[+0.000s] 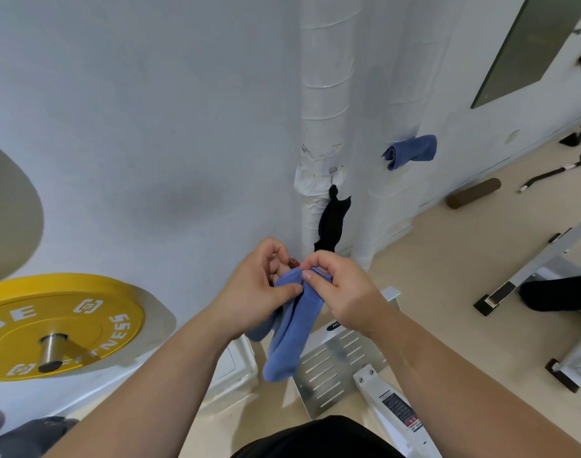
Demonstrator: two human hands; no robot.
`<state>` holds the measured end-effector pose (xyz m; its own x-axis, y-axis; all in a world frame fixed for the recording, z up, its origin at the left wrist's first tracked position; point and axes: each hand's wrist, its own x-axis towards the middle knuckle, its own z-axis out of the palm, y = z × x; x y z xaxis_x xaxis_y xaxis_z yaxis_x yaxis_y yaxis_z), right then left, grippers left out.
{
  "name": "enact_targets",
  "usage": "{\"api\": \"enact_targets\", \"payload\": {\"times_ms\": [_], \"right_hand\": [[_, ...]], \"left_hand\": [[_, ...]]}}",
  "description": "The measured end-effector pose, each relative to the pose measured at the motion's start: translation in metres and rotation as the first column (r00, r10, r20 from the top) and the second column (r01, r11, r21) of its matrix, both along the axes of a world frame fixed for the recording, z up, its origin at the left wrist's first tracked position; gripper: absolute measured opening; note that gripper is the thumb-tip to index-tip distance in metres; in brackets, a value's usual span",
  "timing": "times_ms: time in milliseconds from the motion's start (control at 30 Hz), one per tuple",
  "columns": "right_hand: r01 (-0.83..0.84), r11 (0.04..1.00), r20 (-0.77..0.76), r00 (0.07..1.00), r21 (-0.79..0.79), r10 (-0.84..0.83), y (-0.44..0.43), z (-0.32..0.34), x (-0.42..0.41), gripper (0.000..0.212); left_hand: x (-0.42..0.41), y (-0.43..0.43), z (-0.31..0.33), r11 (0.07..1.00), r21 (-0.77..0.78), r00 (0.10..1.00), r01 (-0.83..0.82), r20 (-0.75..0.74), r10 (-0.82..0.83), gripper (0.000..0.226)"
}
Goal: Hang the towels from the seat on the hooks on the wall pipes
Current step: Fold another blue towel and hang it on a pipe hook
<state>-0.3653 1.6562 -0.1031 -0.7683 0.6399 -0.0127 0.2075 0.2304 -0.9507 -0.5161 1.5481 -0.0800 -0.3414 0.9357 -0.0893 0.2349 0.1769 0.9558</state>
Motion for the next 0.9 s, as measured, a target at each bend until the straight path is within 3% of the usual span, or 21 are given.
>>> {"api": "enact_targets", "payload": {"times_ms": [100,200,367,467,567,767,900], "right_hand": [[0.089,0.995,0.004,0.996,0.05,-0.089,0.003,-0.002,0.001,0.011],[0.163,0.983,0.02,0.986,0.087,-0.166,0.013,-0.001,0.001,0.012],[0.167,0.984,0.025,0.985,0.063,-0.169,0.022,0.003,0.003,0.013],[0.189,0.981,0.018,0.982,0.048,-0.19,0.024,0.002,0.003,0.012],[0.237,0.97,0.021,0.971,0.055,-0.238,0.028,0.001,0.006,0.012],[0.327,0.945,0.008,0.945,-0.017,-0.327,0.034,-0.001,0.011,0.01],[0.325,0.942,-0.021,0.944,-0.087,-0.328,0.026,0.001,0.016,0.014]], "left_hand": [[-0.01,-0.006,-0.006,0.992,-0.101,0.996,-0.074,-0.065,0.067,0.032],[-0.025,-0.016,-0.012,0.969,-0.221,0.992,-0.107,-0.083,0.091,0.009],[-0.033,-0.024,-0.007,0.933,-0.359,0.991,0.027,0.129,0.021,0.007],[-0.028,-0.021,-0.008,0.943,-0.319,0.95,0.092,0.312,0.012,0.018],[-0.022,-0.015,-0.007,0.957,-0.283,0.919,0.06,0.389,0.057,0.014],[-0.015,-0.001,-0.01,0.972,-0.135,0.897,-0.192,0.377,0.23,0.029],[-0.007,0.011,-0.005,0.923,-0.105,0.815,-0.371,0.439,0.378,0.014]]}}
